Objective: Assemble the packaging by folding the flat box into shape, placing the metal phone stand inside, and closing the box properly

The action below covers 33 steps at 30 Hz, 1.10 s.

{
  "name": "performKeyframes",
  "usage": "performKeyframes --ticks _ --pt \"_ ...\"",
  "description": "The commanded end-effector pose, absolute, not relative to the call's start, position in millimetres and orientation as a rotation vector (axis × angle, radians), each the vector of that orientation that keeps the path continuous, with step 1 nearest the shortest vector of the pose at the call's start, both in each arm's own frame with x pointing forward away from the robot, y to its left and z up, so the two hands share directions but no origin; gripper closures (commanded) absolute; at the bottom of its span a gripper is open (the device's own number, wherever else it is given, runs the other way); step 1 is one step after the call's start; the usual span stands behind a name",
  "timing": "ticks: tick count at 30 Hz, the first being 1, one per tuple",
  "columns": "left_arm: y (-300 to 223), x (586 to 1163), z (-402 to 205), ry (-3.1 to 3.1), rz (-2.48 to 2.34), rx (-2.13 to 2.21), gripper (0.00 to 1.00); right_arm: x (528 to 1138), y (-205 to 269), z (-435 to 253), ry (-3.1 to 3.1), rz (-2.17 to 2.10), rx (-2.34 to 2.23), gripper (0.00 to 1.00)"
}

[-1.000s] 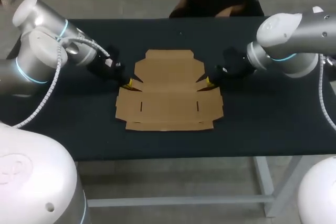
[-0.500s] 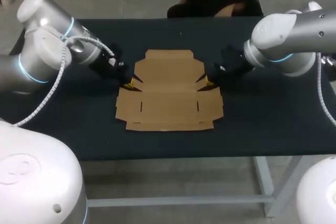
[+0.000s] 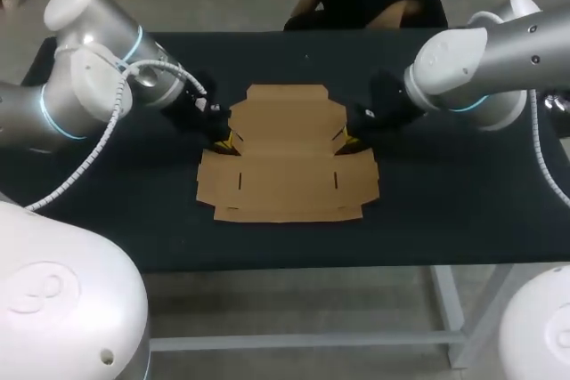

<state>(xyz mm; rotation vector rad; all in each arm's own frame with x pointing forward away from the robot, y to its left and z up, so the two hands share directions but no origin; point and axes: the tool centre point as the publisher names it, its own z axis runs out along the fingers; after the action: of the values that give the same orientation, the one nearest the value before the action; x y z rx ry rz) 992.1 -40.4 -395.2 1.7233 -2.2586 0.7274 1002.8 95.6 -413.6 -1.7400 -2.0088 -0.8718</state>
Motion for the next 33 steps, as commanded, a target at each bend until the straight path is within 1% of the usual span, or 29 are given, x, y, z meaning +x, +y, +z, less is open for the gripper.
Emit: performKeyframes --ticks 1,33 --pt "-46.3 991.3 -391.4 -2.282 0.692 1.756 1.00 999.8 100.0 -410.8 -2.023 -0.863 -1.765 1.00" --pt "-64.7 984.0 -390.7 -2.337 0.667 1.761 1.00 997.4 111.4 -408.5 -2.040 -0.810 -1.897 1.00"
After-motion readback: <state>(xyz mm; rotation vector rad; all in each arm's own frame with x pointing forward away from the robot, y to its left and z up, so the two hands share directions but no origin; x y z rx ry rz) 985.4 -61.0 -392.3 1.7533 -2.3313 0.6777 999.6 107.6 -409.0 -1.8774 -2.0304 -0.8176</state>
